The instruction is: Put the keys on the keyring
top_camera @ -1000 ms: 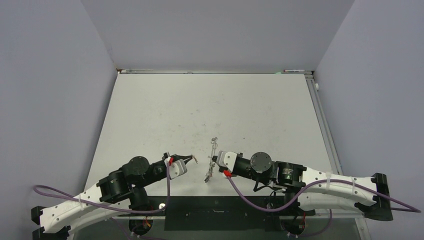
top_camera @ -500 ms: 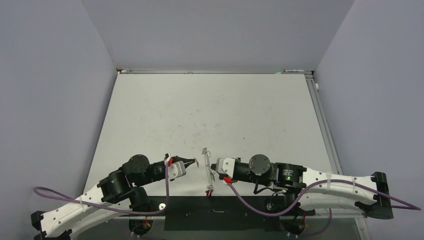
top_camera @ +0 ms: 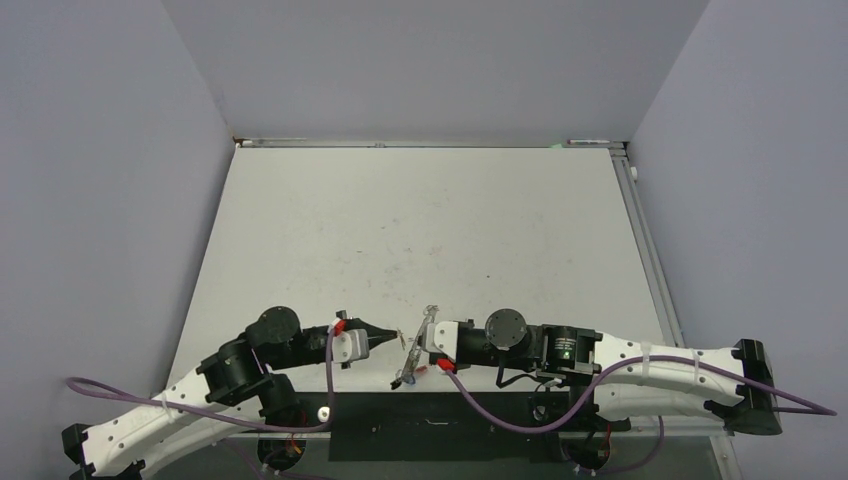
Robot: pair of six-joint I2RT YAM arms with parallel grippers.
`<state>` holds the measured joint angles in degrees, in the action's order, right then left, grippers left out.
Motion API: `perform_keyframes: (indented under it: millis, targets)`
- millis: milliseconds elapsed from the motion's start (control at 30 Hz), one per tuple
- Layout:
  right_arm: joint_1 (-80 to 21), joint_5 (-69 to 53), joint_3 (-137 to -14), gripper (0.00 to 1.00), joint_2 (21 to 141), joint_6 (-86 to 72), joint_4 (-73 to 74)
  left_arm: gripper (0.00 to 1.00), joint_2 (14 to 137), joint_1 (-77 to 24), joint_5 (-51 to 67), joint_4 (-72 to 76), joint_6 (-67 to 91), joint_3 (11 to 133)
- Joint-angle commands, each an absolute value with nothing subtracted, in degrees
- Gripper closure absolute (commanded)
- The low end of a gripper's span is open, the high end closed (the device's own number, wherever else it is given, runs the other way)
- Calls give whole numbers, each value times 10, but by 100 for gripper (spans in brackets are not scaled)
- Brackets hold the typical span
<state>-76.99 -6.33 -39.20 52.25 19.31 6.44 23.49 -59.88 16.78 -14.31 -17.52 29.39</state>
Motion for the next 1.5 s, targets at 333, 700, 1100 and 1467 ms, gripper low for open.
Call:
perform_keyframes:
  millis: [333, 700, 1100, 1467]
  targets:
    - [-774, -101, -431, 95, 523, 202, 35, 100, 257, -591, 206, -108, -165, 301]
    - [-759, -126, -433, 95, 536, 201, 31, 100, 268, -589, 231, -110, -159, 302]
    - [-751, -132, -432, 95, 536, 198, 28, 100, 271, -590, 256, -107, -153, 301]
    - [-746, -137, -430, 95, 538, 196, 25, 100, 274, -589, 266, -105, -149, 301]
